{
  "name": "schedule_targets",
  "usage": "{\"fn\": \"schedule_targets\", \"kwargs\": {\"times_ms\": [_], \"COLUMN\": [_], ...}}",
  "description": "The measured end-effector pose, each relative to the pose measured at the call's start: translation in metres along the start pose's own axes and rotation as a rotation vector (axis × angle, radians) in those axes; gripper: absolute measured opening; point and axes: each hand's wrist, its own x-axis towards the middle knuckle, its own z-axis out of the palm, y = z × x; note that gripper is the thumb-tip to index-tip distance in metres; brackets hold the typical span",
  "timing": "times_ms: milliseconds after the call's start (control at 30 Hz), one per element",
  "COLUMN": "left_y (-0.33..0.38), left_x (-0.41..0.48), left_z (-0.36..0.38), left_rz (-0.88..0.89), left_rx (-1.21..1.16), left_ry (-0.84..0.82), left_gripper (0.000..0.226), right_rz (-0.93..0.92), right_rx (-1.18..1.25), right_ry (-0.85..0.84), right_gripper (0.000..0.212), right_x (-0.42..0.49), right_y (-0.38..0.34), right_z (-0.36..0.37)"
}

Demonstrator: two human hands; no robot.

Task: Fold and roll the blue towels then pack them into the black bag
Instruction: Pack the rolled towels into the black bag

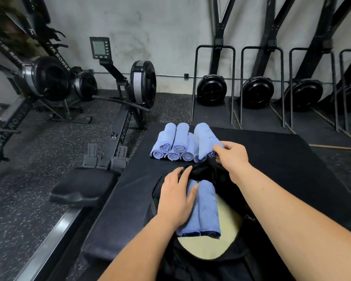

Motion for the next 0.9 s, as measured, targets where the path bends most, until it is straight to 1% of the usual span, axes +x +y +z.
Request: {"fn": "schedule_targets", "kwargs": {"times_ms": [100,167,233,300,367,433,533,600,700,767,833,900], "left_y": [0.012,0.027,0.045,0.061,0.074,0.083,0.085,0.084,0.085,0.084,0.084,0.086], "left_x": [0.000,-0.004,-0.007,-0.005,-0.003,-0.002,-0.002,-0.005,-0.016,-0.023,-0.028,-0.033], "left_z": [-0.009,-0.018,-0.028,-0.035,-0.044,-0.053,-0.056,-0.055,-0.060,-0.063,-0.064,-0.061], "left_rz": [-0.030,-0.026,-0.051,-0.124,-0.215,-0.285,-0.377,-0.409,-0.443,-0.445,-0.463,-0.476], "left_rx": [-0.056,-0.091,-0.178,-0.323,-0.458,-0.545,-0.648,-0.703,-0.758,-0.796,-0.797,-0.813], "left_ry": [0.071,0.082,0.072,0.037,-0.023,-0.062,-0.048,-0.065,-0.117,-0.163,-0.211,-0.259], "left_gripper": [0.061,0.060,0.057,0.055,0.055,0.055,0.057,0.058,0.050,0.063,0.064,0.060], "right_rz": [-0.008,-0.028,-0.039,-0.056,-0.070,-0.060,-0.051,-0.042,0.038,0.092,0.152,0.176], "right_rx": [0.035,0.037,0.062,0.106,0.155,0.182,0.164,0.089,-0.010,-0.012,0.017,0.025], "right_ry": [-0.034,-0.043,-0.042,-0.056,-0.108,-0.159,-0.232,-0.283,-0.402,-0.459,-0.439,-0.394], "right_gripper": [0.019,0.022,0.023,0.023,0.026,0.027,0.027,0.028,0.030,0.035,0.044,0.042], "right_x": [-0.032,-0.053,-0.070,-0.088,-0.106,-0.120,-0.135,-0.145,-0.151,-0.151,-0.149,-0.148], "right_y": [0.004,0.008,0.012,0.014,0.015,0.019,0.025,0.027,0.030,0.033,0.032,0.030], "right_z": [-0.017,-0.028,-0.036,-0.041,-0.045,-0.047,-0.049,-0.052,-0.056,-0.059,-0.061,-0.063]}}
